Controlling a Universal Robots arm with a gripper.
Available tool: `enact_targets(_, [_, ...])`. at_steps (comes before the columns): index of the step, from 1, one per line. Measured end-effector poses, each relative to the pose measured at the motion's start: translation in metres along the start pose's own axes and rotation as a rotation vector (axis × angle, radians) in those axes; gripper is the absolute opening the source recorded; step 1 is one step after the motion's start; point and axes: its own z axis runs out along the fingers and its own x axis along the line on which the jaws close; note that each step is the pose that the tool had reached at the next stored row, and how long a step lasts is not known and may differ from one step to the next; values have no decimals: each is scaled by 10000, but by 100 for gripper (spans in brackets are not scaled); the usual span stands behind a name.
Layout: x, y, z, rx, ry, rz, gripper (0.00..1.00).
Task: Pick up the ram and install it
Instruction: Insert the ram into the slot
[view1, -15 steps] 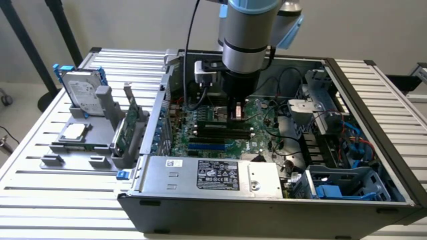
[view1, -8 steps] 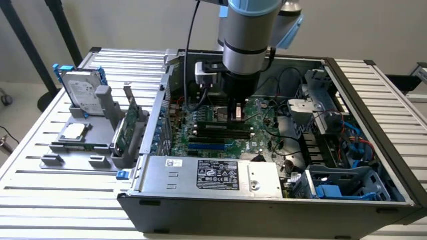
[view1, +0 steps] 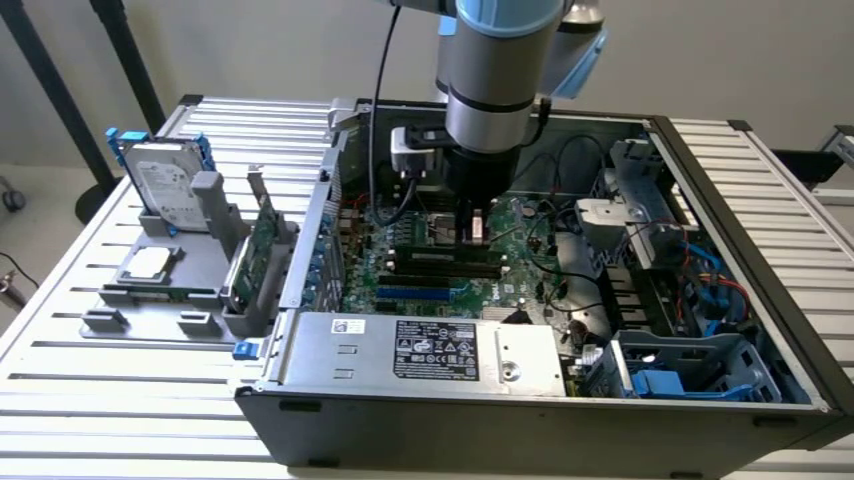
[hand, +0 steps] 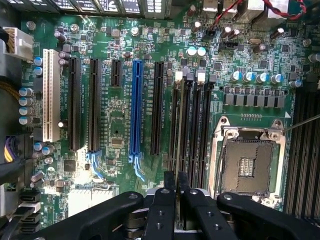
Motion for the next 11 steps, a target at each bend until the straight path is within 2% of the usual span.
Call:
enact_targets(5, [-10,-5,15,-1,56,-1,14])
enact_targets(11, [-24,-12,32,-2,97,-1,14])
